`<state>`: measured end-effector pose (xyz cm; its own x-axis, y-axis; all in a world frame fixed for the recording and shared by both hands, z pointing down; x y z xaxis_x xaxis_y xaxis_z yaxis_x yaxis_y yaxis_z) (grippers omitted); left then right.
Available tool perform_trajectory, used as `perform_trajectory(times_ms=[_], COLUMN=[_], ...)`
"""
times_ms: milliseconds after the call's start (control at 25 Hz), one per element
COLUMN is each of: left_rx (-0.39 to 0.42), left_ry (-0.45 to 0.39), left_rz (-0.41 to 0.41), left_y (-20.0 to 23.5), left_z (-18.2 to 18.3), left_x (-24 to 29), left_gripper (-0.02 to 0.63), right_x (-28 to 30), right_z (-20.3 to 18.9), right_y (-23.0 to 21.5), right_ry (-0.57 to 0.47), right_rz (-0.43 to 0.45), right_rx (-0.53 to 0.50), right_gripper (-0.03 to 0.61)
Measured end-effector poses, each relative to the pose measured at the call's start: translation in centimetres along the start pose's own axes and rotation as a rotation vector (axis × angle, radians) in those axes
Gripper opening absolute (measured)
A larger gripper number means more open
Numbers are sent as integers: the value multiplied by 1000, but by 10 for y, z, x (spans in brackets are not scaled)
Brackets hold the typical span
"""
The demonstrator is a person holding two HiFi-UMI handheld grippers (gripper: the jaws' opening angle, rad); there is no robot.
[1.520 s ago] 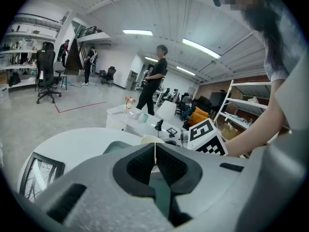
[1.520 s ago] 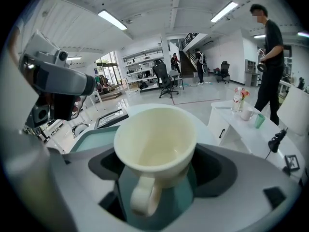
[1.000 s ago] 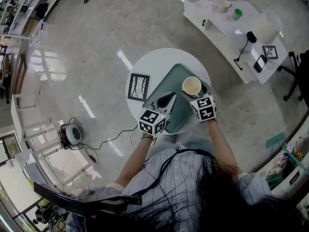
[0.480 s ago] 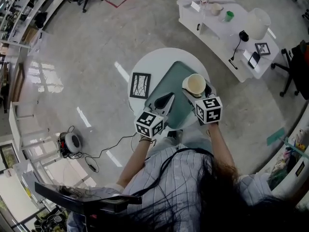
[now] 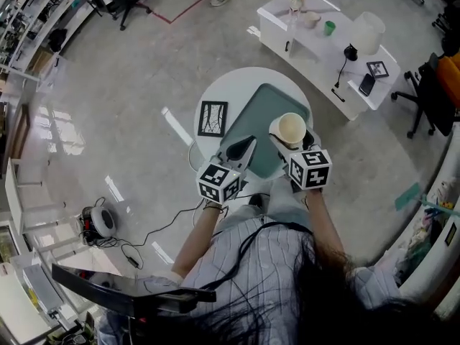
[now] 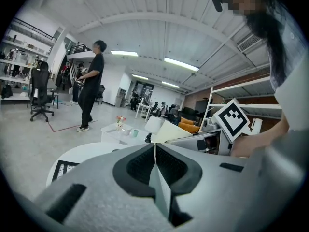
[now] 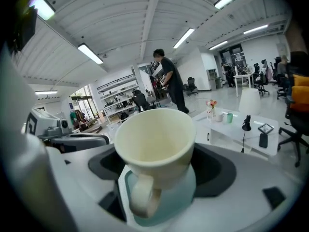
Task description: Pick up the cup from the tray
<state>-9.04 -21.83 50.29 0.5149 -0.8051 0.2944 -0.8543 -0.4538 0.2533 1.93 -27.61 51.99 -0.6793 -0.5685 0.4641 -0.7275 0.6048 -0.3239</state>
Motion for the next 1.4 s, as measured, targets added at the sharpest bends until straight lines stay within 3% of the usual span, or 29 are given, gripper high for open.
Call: perform_trajectory(times_ms=[240,680,1160,1400], left_rx=[90,-3,4,27], left_ry=[15,16,1,3], left_rz=[-39,-114,-114,-139], left_y=[-20,-62,-74,-104], left_z=[-11,-45,-44,-47], left_x=[-42,-75,-91,-92], left_gripper=[14,14,14,14], right_x=[-36,-97,-136,-162], right_z=[-13,-57,-79,-97], right_y=[35,62,84,81], right_ry=[-59,-50,-75,-81], right_rz=[-48,-125,-132,-140], right_rx=[27,62,99,114], right_gripper=[394,394,394,394])
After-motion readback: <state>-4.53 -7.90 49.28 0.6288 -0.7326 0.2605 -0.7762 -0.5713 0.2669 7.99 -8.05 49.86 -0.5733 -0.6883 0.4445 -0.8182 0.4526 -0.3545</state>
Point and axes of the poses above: the fingertips, and each gripper's own axes: x forward along the fingers, y to its left, z out of its top, the point moved 3 cm from there along -x, backward along the fingers, and after that the axes turned 2 degrees about x, right-handed, at the moved point
